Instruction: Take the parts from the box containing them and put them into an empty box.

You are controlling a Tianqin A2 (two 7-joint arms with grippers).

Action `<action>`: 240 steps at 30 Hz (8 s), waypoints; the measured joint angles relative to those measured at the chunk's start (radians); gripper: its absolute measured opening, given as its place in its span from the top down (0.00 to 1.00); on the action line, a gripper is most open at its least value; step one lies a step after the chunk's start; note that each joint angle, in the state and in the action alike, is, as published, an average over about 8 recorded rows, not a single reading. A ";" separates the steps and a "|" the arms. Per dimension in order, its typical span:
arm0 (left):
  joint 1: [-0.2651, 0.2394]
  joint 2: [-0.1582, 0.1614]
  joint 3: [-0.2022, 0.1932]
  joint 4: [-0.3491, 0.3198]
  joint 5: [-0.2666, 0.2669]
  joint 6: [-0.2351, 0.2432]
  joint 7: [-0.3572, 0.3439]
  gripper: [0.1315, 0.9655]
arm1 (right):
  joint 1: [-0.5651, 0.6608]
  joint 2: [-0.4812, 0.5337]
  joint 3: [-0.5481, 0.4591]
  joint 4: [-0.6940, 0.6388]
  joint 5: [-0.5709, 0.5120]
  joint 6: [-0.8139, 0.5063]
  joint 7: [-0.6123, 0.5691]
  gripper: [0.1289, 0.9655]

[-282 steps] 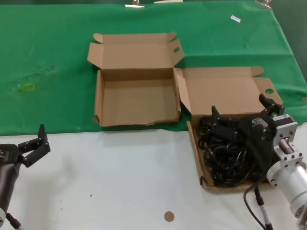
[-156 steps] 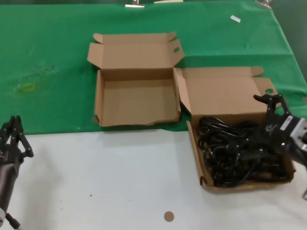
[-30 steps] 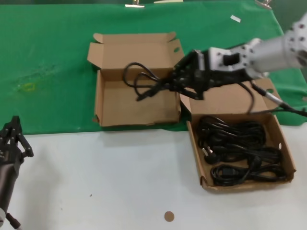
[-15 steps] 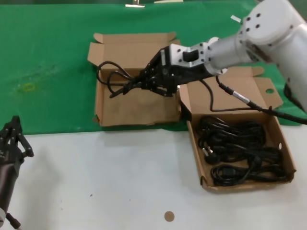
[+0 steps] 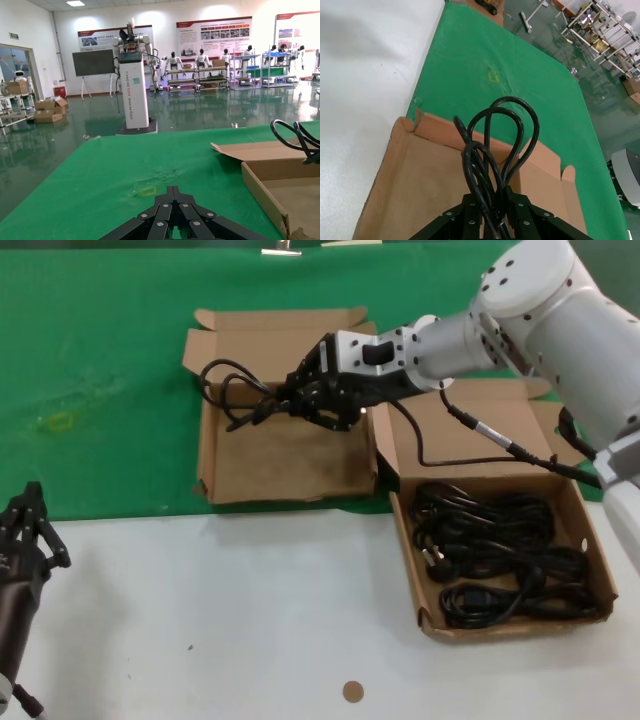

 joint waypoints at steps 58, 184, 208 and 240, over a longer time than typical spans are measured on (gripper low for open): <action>0.000 0.000 0.000 0.000 0.000 0.000 0.000 0.39 | -0.615 0.082 0.252 0.568 0.193 0.435 0.203 0.01; 0.000 0.000 0.000 0.000 0.000 0.000 0.000 0.00 | -1.344 0.210 0.496 1.348 0.403 0.860 0.548 0.00; 0.000 0.000 0.000 0.000 0.000 0.000 0.000 0.00 | -1.344 0.210 0.496 1.348 0.403 0.860 0.548 0.00; 0.000 0.000 0.000 0.000 0.000 0.000 0.000 0.00 | -1.344 0.210 0.496 1.348 0.403 0.860 0.548 0.00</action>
